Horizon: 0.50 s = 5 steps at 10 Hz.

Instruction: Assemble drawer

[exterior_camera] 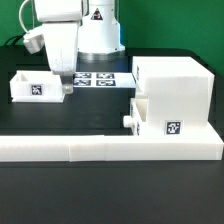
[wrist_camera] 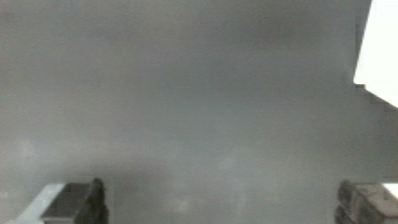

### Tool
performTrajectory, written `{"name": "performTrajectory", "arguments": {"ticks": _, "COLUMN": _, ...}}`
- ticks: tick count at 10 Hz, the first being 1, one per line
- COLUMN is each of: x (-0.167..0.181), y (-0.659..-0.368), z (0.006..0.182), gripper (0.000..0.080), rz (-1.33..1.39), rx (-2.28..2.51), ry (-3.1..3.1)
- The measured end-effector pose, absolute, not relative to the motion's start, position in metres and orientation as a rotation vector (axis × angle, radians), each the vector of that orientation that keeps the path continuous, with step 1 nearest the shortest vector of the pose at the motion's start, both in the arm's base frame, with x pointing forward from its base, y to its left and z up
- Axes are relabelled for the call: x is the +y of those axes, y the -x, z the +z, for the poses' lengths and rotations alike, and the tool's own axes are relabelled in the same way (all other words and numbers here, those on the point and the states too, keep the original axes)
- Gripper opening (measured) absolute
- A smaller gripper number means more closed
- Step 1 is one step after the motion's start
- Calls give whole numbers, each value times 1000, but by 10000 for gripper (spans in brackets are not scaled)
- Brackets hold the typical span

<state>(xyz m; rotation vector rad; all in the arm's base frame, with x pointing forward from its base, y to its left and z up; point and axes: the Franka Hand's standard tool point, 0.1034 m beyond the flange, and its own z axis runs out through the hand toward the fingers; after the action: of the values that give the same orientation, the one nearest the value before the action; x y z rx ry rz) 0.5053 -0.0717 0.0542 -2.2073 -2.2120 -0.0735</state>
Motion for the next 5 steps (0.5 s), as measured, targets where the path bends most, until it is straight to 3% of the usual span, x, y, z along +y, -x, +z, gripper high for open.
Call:
{"name": "performTrajectory", "arguments": {"ticks": 3, "x": -72, "y": -505, "z": 54, "gripper": 649, "rz": -72, "rx": -1945, "ry": 2438}}
{"name": "performTrajectory", "arguments": {"ticks": 5, "x": -78, "y": -498, "z": 66, "gripper": 649, "rz": -142, "rx": -1689, "ry": 2673}}
